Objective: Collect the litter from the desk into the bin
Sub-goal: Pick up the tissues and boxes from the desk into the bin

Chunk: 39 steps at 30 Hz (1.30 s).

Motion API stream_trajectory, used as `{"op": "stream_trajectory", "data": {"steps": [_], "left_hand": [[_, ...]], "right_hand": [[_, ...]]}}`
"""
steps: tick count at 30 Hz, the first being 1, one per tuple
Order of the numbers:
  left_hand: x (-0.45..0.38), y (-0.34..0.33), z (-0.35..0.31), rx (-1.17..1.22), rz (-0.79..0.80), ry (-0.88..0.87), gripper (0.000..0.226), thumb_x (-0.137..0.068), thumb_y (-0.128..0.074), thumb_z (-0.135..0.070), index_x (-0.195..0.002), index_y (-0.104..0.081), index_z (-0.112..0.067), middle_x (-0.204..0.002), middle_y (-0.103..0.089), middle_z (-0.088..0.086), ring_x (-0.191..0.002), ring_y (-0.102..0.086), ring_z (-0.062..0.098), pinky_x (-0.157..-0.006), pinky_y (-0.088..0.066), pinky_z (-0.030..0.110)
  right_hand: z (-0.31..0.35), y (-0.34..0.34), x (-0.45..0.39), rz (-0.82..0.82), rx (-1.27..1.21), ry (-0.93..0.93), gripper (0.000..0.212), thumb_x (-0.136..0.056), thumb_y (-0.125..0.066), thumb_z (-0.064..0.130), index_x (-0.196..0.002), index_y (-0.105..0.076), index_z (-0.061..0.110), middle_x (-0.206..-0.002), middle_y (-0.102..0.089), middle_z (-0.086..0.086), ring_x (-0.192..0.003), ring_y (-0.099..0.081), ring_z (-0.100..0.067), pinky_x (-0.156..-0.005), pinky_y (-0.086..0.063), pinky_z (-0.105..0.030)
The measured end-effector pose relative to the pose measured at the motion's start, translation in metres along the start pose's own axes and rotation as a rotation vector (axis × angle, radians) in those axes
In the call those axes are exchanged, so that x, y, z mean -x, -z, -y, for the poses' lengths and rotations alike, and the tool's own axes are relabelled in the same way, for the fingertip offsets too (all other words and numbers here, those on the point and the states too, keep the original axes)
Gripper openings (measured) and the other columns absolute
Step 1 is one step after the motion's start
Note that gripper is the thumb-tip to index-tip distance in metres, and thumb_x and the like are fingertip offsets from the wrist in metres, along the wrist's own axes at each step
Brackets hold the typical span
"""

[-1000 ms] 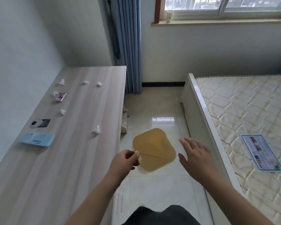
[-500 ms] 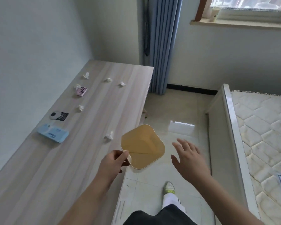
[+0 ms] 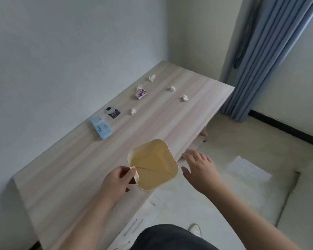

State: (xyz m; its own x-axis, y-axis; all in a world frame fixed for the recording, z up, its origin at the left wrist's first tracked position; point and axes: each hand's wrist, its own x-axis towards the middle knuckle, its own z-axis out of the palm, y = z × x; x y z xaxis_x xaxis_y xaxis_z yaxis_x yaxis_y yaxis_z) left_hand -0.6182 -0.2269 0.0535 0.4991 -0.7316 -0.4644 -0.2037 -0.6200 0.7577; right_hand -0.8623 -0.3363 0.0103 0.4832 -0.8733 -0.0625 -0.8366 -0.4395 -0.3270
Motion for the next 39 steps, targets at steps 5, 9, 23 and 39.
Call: {"op": "stream_trajectory", "data": {"steps": [5, 9, 23, 39], "left_hand": [[0.012, 0.022, 0.027, 0.105, -0.214, 0.103, 0.014, -0.094, -0.061, -0.026, -0.088, -0.069, -0.016, -0.081, -0.078, -0.005, -0.070, -0.075, 0.004, -0.065, -0.056, 0.038], [0.019, 0.044, 0.055, 0.198, -0.317, 0.201, 0.015, -0.095, -0.060, -0.024, -0.089, -0.069, -0.014, -0.077, -0.078, -0.005, -0.067, -0.075, 0.005, -0.061, -0.051, 0.036], [-0.036, 0.100, 0.111, 0.303, -0.340, 0.252, 0.016, -0.094, -0.062, -0.029, -0.090, -0.071, -0.016, -0.082, -0.079, -0.003, -0.076, -0.077, 0.011, -0.065, -0.051, 0.036], [-0.070, 0.082, 0.096, 0.343, -0.414, 0.358, 0.014, -0.095, -0.061, -0.024, -0.097, -0.070, -0.013, -0.087, -0.078, 0.000, -0.075, -0.076, 0.010, -0.063, -0.053, 0.035]], "right_hand": [[0.026, -0.012, -0.037, 0.069, -0.020, 0.162, 0.048, -0.091, -0.052, 0.037, -0.135, -0.048, 0.019, -0.142, -0.047, -0.003, -0.128, -0.045, -0.027, -0.103, -0.037, -0.042], [0.049, -0.026, -0.061, 0.130, -0.005, 0.248, 0.049, -0.090, -0.053, 0.037, -0.135, -0.047, 0.020, -0.142, -0.047, -0.003, -0.129, -0.045, -0.027, -0.102, -0.036, -0.042], [0.110, -0.062, -0.136, 0.308, 0.122, 0.289, 0.058, -0.090, -0.053, 0.038, -0.142, -0.033, 0.025, -0.142, -0.040, 0.002, -0.126, -0.044, -0.024, -0.101, -0.036, -0.037], [0.091, -0.131, -0.200, 0.547, 0.319, 0.368, 0.052, -0.092, -0.049, 0.033, -0.141, -0.032, 0.022, -0.137, -0.039, -0.008, -0.120, -0.044, -0.029, -0.095, -0.040, -0.040]]}}
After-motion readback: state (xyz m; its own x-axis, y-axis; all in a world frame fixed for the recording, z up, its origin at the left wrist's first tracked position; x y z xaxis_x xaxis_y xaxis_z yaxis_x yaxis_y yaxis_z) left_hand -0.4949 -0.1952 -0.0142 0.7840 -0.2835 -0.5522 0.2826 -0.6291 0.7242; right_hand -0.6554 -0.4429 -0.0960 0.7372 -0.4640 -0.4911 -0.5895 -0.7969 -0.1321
